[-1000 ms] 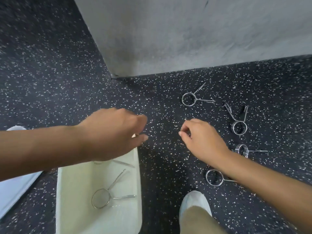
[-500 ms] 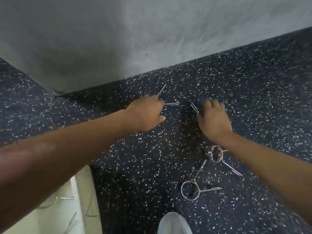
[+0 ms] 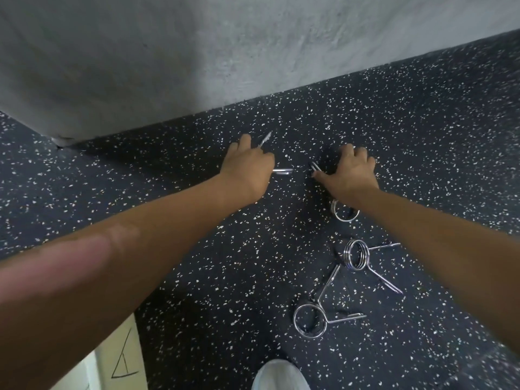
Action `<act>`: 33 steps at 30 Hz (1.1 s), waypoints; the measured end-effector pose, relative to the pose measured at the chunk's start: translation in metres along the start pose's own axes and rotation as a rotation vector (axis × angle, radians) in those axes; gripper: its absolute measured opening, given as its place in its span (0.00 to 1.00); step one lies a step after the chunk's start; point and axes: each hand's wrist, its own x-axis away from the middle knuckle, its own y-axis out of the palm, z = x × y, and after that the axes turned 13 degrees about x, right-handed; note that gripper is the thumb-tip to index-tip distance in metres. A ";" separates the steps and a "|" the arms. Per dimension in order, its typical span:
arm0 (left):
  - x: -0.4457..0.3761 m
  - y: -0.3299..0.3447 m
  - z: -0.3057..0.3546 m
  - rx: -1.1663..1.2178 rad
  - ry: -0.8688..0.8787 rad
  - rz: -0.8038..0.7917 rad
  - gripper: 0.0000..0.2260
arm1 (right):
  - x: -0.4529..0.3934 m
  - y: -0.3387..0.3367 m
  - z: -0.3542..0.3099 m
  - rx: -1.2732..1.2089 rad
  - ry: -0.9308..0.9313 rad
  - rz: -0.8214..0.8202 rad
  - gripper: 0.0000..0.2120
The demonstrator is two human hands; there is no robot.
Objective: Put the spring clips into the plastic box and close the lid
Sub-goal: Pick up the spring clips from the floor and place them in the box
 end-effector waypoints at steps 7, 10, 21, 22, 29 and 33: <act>0.008 -0.001 -0.010 0.085 0.055 -0.049 0.07 | -0.005 -0.014 0.001 0.066 0.002 -0.080 0.39; 0.018 -0.012 -0.020 0.211 0.070 -0.062 0.10 | -0.002 -0.022 -0.001 0.075 0.047 -0.118 0.41; 0.092 -0.087 -0.044 0.326 0.060 -0.052 0.13 | 0.048 -0.053 -0.030 -0.176 -0.062 -0.279 0.40; 0.100 -0.096 -0.046 0.314 0.046 -0.053 0.13 | 0.056 -0.054 -0.036 -0.219 -0.081 -0.279 0.39; 0.173 -0.153 -0.072 0.273 0.045 0.047 0.12 | 0.109 -0.066 -0.091 -0.433 -0.209 -0.293 0.46; 0.218 -0.164 -0.088 0.313 0.070 0.072 0.09 | 0.135 -0.075 -0.123 -0.573 -0.282 -0.343 0.36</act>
